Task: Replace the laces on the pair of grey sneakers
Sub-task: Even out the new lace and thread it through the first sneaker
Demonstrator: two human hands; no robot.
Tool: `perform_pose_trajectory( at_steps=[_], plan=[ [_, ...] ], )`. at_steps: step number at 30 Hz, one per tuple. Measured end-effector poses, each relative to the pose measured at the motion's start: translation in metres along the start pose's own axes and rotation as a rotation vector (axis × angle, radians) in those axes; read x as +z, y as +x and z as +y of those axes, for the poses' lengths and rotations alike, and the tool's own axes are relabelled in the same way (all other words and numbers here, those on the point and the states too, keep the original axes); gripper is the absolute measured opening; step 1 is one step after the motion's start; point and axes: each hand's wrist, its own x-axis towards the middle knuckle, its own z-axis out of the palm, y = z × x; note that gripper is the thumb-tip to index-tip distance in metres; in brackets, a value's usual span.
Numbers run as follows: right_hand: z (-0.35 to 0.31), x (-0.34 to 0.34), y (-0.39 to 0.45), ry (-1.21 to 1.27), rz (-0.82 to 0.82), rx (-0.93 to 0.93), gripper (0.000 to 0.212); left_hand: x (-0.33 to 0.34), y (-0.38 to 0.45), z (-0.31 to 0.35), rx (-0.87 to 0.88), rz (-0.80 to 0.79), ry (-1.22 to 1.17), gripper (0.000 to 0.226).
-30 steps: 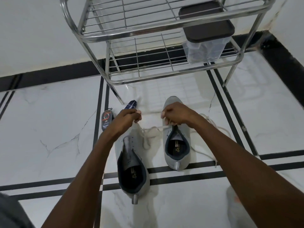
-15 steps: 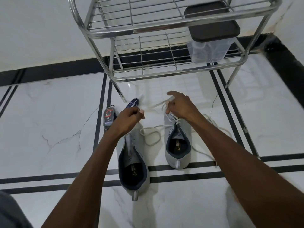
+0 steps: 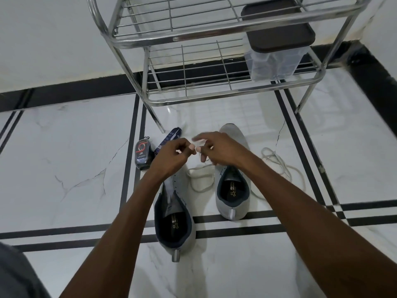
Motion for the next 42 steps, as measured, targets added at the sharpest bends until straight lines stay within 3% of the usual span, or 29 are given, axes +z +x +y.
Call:
perform_pose_trajectory(
  at_steps=[1,6,9,13,16,20,24,28,34,37,42],
  plan=[
    [-0.003,0.004,0.001,-0.057,-0.007,-0.014,0.018,0.001,0.001,0.0,0.001,-0.001,0.008,0.025],
    [0.006,0.001,0.001,-0.061,0.062,0.093,0.021,-0.008,0.001,-0.012,-0.054,0.181,-0.068,0.021],
    [0.009,0.001,-0.004,-0.024,0.066,0.1,0.021,-0.008,0.001,-0.007,-0.152,0.27,-0.354,0.022],
    [0.005,0.007,-0.006,0.016,0.049,0.085,0.021,0.003,0.0,0.01,-0.211,0.12,-0.859,0.018],
    [0.007,-0.001,-0.014,0.047,0.105,0.101,0.022,0.017,0.002,0.022,-0.211,0.081,-0.966,0.018],
    [0.029,-0.027,-0.035,0.007,0.258,0.191,0.018,0.032,0.01,0.025,-0.142,0.141,-0.836,0.018],
    [0.043,-0.035,-0.057,-0.068,0.178,0.352,0.031,0.047,0.011,0.025,-0.05,0.105,-0.631,0.021],
    [0.049,-0.015,-0.069,-0.243,0.127,0.35,0.032,0.066,0.014,0.029,0.037,0.043,-0.439,0.018],
    [0.065,0.015,-0.072,-0.318,0.435,0.192,0.021,0.074,0.012,0.032,0.139,0.066,-0.161,0.012],
    [0.076,0.01,-0.07,-0.117,0.472,0.219,0.018,0.08,0.01,0.033,0.138,0.047,-0.077,0.009],
    [0.086,-0.003,-0.065,0.324,0.351,0.376,0.017,0.09,0.003,0.037,0.103,0.079,0.021,0.004]
  ],
)
